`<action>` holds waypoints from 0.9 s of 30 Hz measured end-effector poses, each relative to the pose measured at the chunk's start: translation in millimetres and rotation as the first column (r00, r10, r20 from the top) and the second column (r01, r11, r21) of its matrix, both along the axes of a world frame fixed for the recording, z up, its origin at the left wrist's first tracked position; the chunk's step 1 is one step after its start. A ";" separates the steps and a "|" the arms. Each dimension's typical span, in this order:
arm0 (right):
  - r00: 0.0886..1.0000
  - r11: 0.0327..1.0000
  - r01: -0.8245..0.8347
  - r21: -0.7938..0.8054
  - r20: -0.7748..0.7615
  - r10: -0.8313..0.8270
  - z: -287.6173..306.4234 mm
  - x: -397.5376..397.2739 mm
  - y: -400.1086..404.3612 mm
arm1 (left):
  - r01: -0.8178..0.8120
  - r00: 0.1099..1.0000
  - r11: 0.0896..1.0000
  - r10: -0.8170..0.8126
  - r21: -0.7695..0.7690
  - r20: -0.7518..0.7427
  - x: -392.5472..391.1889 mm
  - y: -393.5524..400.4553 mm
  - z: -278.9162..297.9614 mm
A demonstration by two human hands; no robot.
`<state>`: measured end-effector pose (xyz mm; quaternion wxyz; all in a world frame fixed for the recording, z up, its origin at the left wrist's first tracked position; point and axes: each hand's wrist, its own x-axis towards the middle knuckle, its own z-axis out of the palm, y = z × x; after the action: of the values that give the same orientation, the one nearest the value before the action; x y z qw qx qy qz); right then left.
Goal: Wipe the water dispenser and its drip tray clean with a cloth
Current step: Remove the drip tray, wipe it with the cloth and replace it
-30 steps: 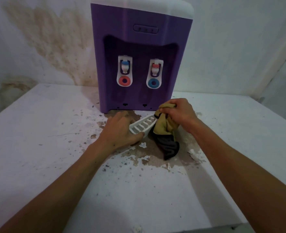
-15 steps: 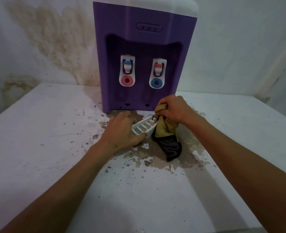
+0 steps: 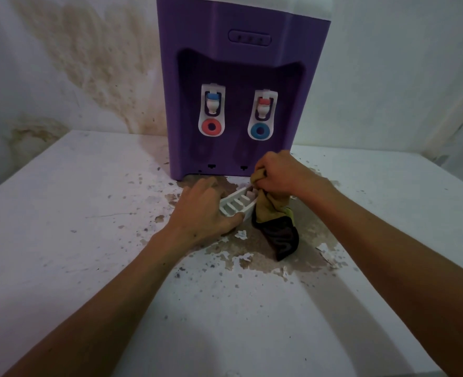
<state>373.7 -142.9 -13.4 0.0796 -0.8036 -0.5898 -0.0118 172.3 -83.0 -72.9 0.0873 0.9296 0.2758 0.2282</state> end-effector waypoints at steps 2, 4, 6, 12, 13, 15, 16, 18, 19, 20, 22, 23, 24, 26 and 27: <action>1.000 0.999 0.007 -0.034 -0.024 -0.008 4.1 3.3 -2.9 | -0.003 1.000 1.000 0.003 -0.007 0.007 -0.7 -0.2 0.0; 0.999 0.999 0.031 -0.022 -0.028 -0.032 2.9 3.8 -2.2 | 0.001 1.000 1.000 -0.001 -0.021 0.008 -0.8 -0.4 -0.1; 0.997 0.998 0.067 0.013 -0.027 -0.067 -0.8 1.8 0.5 | 0.011 1.000 1.000 -0.011 -0.023 0.011 -0.7 -0.2 -0.5; 0.998 0.998 0.023 0.057 0.050 -0.026 -6.4 -10.5 7.2 | 0.085 0.993 0.996 -0.085 0.011 0.080 -2.3 -4.1 2.4; 0.999 0.999 0.008 0.047 0.043 -0.010 -6.0 -9.3 6.8 | 0.082 0.993 0.996 -0.083 0.019 0.081 -1.7 -4.3 2.3; 1.000 1.000 -0.012 0.022 0.003 0.012 -2.4 -5.4 5.4 | 0.058 0.996 0.998 -0.059 0.023 0.061 -1.0 -4.4 2.2; 1.000 1.000 -0.017 0.003 -0.009 0.017 1.1 -3.9 3.8 | 0.044 0.998 0.999 -0.045 0.020 0.046 -0.5 -4.4 1.6; 1.000 0.998 -0.017 -0.053 -0.013 0.016 6.9 -1.9 5.0 | 0.016 1.000 1.000 -0.016 0.008 0.027 -0.3 -4.6 1.6; 1.000 0.996 -0.013 -0.086 -0.016 0.012 8.8 -2.2 7.6 | 0.007 1.000 1.000 -0.007 0.006 0.025 -1.0 -4.9 1.6; 1.000 0.994 -0.008 -0.112 -0.013 0.006 10.9 -3.3 9.2 | 0.006 1.000 1.000 -0.006 0.005 0.027 -1.3 -5.1 1.7; 1.000 0.992 -0.008 -0.126 -0.017 0.006 12.5 -4.8 12.0 | 0.023 0.999 1.000 -0.023 -0.008 0.035 -2.3 -3.9 1.5; 1.000 0.993 -0.008 -0.118 -0.028 0.005 12.4 -4.2 12.2 | 0.038 0.998 0.999 -0.038 -0.014 0.045 -2.6 -3.2 1.3; 0.999 0.995 -0.006 -0.104 -0.041 0.002 12.1 -3.5 11.9 | 0.049 0.997 0.999 -0.048 -0.017 0.054 -2.2 -2.4 0.7; 0.997 0.998 -0.005 -0.057 -0.075 0.001 12.4 -2.6 10.8 | 0.063 0.997 0.998 -0.062 -0.005 0.050 -2.0 -1.2 1.2; 0.996 1.000 -0.002 -0.031 -0.088 -0.001 11.6 -2.1 11.4 | 0.068 0.997 0.998 -0.068 0.000 0.042 -1.6 -0.3 0.7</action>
<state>371.6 -131.5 -1.8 0.0929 -0.8043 -0.5860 0.0326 170.7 -83.3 -72.2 0.1013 0.9334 0.2422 0.2445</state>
